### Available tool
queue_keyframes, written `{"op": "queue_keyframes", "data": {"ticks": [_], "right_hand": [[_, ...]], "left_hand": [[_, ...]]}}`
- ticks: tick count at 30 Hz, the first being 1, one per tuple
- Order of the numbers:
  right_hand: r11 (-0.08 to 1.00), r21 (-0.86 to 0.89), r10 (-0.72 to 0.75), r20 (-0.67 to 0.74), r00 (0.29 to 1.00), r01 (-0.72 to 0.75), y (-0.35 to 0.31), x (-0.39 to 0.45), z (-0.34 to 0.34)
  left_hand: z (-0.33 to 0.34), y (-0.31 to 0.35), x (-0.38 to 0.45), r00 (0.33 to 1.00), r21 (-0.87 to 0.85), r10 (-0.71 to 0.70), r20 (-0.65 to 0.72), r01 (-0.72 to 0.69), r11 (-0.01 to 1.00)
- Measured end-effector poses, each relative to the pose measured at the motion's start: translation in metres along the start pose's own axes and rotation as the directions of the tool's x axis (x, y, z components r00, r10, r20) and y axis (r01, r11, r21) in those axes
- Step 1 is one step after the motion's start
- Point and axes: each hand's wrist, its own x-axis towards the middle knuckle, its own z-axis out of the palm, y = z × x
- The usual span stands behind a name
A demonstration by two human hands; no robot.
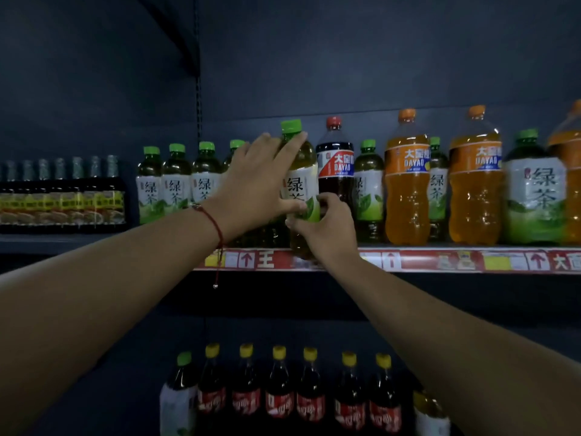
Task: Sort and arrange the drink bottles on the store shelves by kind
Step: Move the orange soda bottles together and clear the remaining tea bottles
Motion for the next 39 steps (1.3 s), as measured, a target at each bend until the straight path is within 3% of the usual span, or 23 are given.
{"op": "queue_keyframes", "data": {"ticks": [5, 10, 15, 20, 25, 28, 30, 33, 39], "right_hand": [[0.991, -0.119, 0.065, 0.072, 0.995, -0.056, 0.01, 0.023, 0.006], [0.973, -0.209, 0.102, 0.023, 0.995, -0.095, 0.018, 0.037, 0.018], [0.966, -0.238, 0.105, 0.008, 0.994, -0.1, 0.02, 0.04, 0.021], [0.926, -0.378, 0.082, 0.248, 0.965, 0.019, 0.014, 0.043, -0.003], [0.728, -0.61, -0.124, 0.333, 0.935, 0.314, -0.024, 0.06, -0.053], [0.52, -0.755, -0.223, 0.331, 0.917, 0.399, -0.047, 0.094, -0.067], [0.445, -0.793, -0.234, 0.345, 0.909, 0.416, -0.055, 0.122, -0.068], [0.47, -0.796, -0.198, 0.326, 0.925, 0.381, -0.066, 0.155, -0.066], [0.665, -0.716, 0.016, 0.299, 0.954, 0.213, -0.072, 0.19, -0.055]], "left_hand": [[0.023, -0.006, 0.03, 0.992, -0.015, -0.014, 0.128, 0.016, 1.0], [0.034, -0.008, 0.049, 0.969, -0.039, -0.024, 0.244, 0.034, 0.999], [0.05, -0.006, 0.053, 0.967, -0.029, -0.028, 0.254, 0.037, 0.999], [0.058, -0.009, 0.047, 0.976, -0.024, -0.024, 0.217, 0.03, 0.999], [0.062, -0.006, 0.03, 0.977, -0.047, -0.018, 0.214, 0.029, 0.998], [0.065, -0.003, 0.023, 0.98, -0.04, -0.011, 0.201, 0.02, 0.999], [0.068, -0.001, 0.021, 0.977, -0.028, -0.027, 0.211, 0.033, 0.999], [0.073, 0.0, 0.02, 0.981, -0.025, -0.027, 0.191, 0.032, 0.999], [0.079, -0.002, 0.018, 0.988, -0.028, -0.015, 0.152, 0.02, 0.999]]}}
